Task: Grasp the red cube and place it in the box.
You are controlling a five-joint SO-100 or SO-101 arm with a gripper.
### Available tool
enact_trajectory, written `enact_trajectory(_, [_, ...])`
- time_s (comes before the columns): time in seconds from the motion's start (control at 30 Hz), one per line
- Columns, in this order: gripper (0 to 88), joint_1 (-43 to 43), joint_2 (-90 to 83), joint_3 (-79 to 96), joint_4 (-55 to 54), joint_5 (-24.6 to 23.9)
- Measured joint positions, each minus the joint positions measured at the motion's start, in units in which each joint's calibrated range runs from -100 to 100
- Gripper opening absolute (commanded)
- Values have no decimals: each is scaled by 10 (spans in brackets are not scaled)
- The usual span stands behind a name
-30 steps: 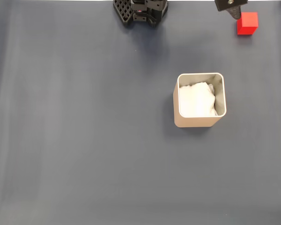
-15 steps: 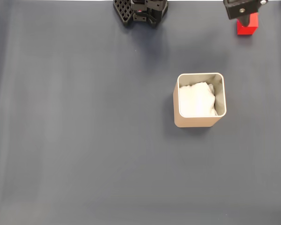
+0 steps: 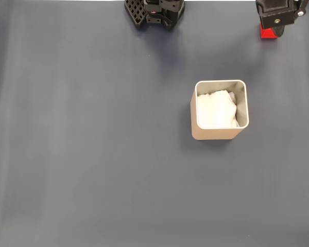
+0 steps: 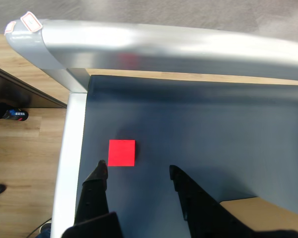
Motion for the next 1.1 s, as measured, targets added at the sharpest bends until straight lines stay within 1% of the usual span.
enact_trajectory(0.5, [331,-50,28,8,-32,-14])
enact_trajectory(0.87, [341,-53,58,15,-54,-17])
enact_trajectory(1.0, [341,-43,80,40,-83,-14])
enact_trajectory(1.1, [341,-35,90,42,-97,-23])
